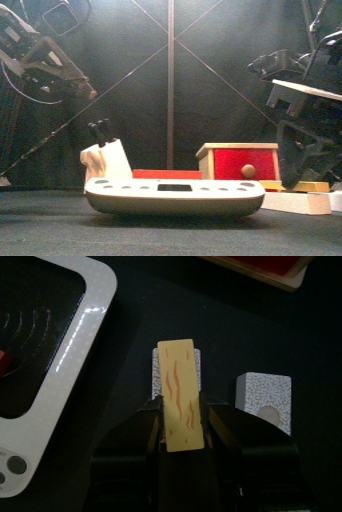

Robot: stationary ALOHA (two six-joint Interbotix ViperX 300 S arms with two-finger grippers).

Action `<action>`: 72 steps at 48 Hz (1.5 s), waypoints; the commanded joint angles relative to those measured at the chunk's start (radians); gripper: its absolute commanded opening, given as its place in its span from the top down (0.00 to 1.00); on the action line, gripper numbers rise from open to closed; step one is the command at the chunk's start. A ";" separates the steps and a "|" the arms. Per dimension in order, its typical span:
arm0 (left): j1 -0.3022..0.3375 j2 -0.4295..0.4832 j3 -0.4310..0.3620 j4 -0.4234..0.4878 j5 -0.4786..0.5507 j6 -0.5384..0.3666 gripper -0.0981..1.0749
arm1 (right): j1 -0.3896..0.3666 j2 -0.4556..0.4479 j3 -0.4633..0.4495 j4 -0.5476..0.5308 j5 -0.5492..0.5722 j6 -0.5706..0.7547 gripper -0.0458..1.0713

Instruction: Put egg block on rice

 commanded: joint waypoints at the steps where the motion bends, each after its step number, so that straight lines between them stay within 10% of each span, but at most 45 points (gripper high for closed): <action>1: -0.002 -0.003 -0.011 -0.003 -0.008 0.002 0.29 | -0.005 -0.017 -0.006 -0.003 0.002 0.003 0.50; 29: -0.002 -0.002 -0.011 -0.002 -0.008 0.000 0.29 | -0.005 -0.017 -0.014 0.005 0.002 -0.002 0.30; 72: 0.000 -0.002 -0.009 -0.003 -0.008 0.002 0.29 | -0.003 -0.104 0.015 -0.029 0.018 -0.003 0.40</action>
